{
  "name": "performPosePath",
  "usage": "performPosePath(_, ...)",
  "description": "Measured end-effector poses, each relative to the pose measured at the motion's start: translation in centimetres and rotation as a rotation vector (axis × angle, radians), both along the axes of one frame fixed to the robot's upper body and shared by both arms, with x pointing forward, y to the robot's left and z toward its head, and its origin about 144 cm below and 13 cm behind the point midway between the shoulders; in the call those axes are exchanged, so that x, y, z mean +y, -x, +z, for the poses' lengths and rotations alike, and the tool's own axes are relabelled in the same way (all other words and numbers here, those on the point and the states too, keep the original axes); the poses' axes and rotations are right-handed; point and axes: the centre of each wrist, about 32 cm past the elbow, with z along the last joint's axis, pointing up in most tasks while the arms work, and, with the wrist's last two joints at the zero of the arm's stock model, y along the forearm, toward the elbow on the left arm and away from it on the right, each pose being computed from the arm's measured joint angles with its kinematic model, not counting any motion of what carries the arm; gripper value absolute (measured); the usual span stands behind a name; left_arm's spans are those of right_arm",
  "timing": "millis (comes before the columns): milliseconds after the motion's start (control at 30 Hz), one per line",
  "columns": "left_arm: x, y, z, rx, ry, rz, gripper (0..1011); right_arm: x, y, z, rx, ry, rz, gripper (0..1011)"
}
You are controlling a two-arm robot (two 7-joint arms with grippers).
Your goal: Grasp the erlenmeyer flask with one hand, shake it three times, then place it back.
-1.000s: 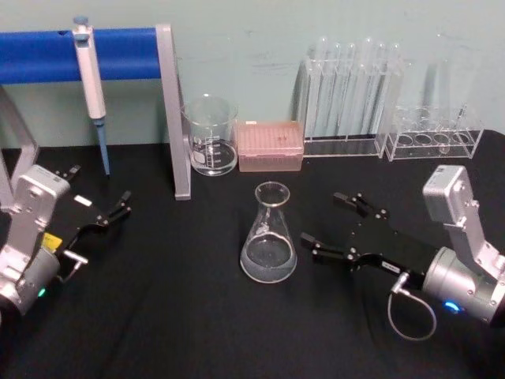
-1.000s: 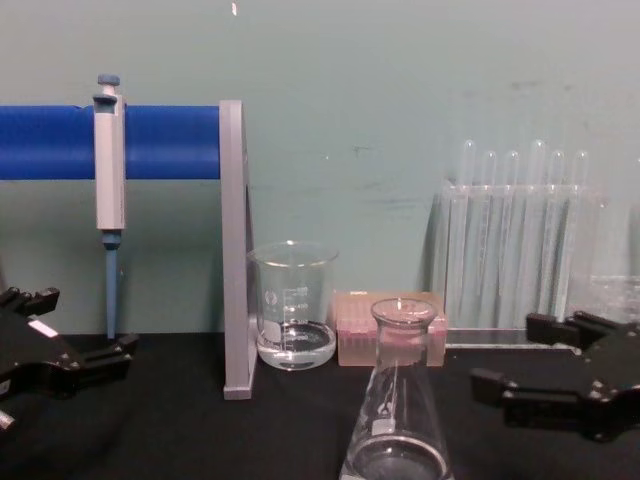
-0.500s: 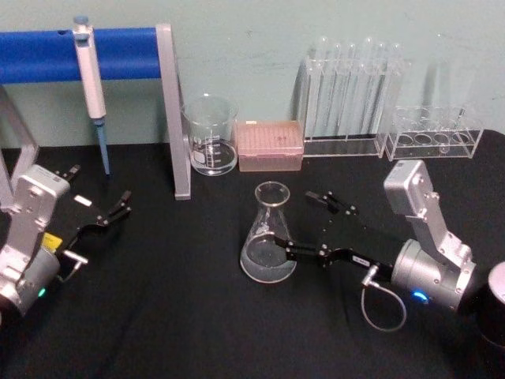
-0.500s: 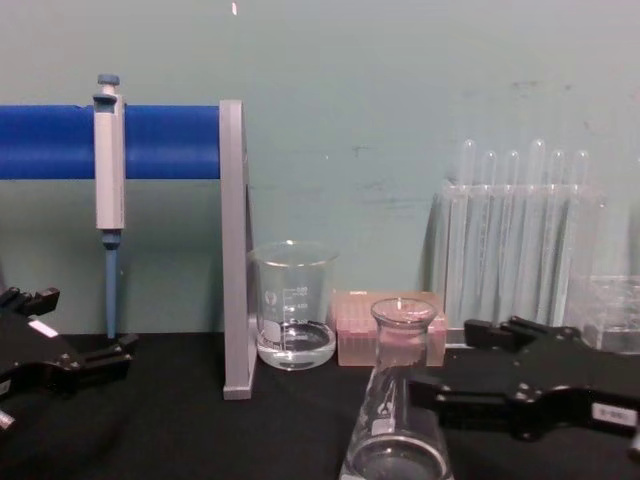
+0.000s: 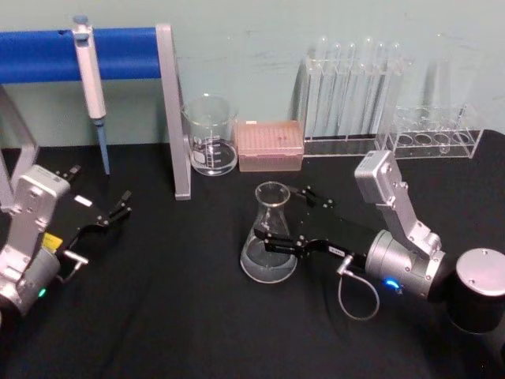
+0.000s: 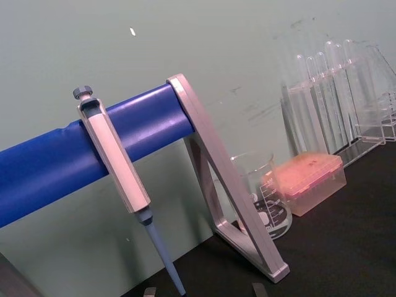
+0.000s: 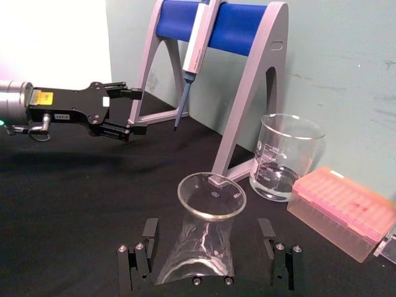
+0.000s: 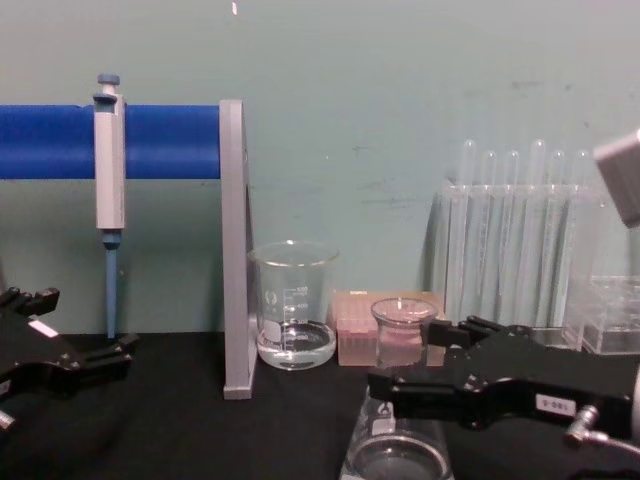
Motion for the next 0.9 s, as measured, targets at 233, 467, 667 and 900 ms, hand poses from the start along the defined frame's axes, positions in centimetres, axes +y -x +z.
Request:
performPosePath(233,0.0,0.0,0.0,0.000,0.000,0.000,1001,0.8,-0.7,-0.2,0.014,-0.010,-0.013,1000)
performPosePath(467,0.0,0.0,0.0,0.000,0.000,0.000,1001,1.4,-1.1,-0.3,0.020,-0.015,-0.012,1000)
performPosePath(667,0.0,0.0,0.0,0.000,0.000,0.000,1001,1.6,-1.3,-0.3,0.021,-0.018,-0.010,1000)
performPosePath(900,0.0,0.0,0.0,0.000,0.000,0.000,1001,1.8,-1.4,-0.4,0.022,-0.020,-0.010,1000)
